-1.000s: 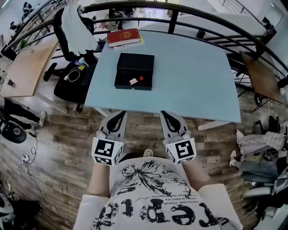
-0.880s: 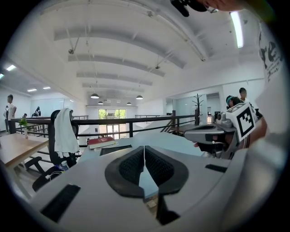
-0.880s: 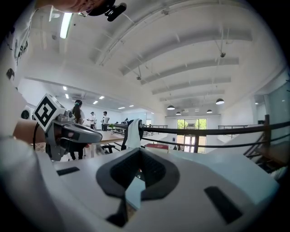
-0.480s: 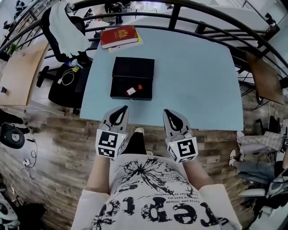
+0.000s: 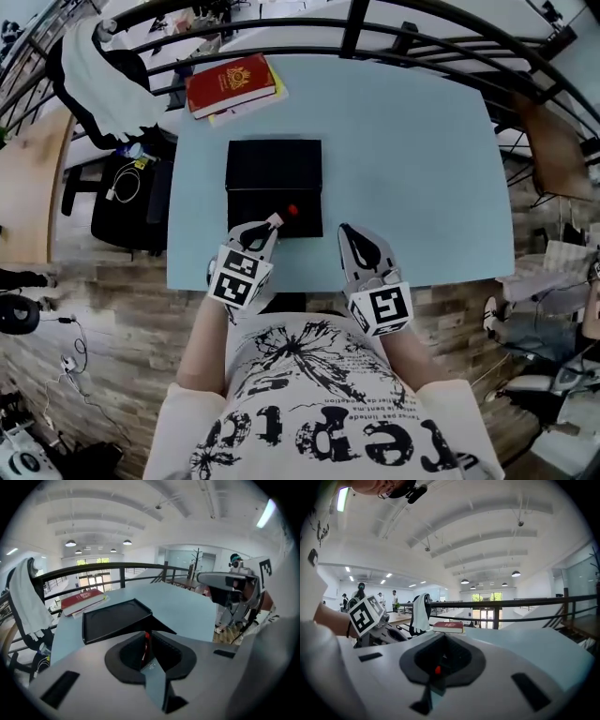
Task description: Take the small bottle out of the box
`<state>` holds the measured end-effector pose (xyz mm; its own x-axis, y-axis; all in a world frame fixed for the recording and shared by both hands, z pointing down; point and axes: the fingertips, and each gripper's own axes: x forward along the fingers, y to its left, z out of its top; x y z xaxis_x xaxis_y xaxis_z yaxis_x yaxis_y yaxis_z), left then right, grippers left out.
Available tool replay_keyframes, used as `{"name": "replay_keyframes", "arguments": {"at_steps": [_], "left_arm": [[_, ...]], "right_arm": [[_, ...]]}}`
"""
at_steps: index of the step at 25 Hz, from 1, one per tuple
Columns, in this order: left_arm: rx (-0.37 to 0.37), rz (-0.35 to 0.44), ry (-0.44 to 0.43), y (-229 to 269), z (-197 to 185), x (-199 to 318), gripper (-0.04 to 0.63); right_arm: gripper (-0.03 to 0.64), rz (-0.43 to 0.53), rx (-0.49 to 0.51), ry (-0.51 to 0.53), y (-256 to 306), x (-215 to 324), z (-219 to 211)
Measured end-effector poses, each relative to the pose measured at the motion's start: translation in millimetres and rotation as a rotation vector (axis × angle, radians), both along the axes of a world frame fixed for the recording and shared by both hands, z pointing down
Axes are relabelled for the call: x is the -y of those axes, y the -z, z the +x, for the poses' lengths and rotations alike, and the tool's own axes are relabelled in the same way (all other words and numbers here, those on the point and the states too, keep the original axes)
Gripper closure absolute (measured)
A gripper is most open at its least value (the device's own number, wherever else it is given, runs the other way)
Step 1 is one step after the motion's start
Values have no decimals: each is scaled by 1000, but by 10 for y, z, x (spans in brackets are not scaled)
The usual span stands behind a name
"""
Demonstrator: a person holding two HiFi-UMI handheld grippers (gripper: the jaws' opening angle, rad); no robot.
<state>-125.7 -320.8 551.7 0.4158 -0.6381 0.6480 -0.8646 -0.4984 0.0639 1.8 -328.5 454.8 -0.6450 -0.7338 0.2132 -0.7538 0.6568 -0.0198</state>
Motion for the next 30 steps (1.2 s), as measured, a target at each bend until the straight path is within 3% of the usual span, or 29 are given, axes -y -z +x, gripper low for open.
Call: {"name": "replay_keyframes", "arguments": {"at_steps": [3, 6, 12, 17, 25, 30], "left_arm": [[56, -85, -76, -285, -7, 150, 472], [106, -170, -127, -557, -31, 235, 443], [106, -284, -194, -885, -7, 367, 368], [164, -362, -257, -1119, 44, 459, 353], [71, -460, -250, -1336, 193, 464, 350], [54, -465, -259, -1351, 197, 469, 351]], "right_arm": [[606, -13, -5, -14, -90, 164, -59], [606, -6, -14, -24, -132, 261, -119], [606, -13, -27, -63, -200, 354, -138], [606, -32, -58, -96, -289, 443, -53], [606, -68, -60, -135, -397, 553, 82], [606, -92, -52, -131, -456, 584, 66]]}}
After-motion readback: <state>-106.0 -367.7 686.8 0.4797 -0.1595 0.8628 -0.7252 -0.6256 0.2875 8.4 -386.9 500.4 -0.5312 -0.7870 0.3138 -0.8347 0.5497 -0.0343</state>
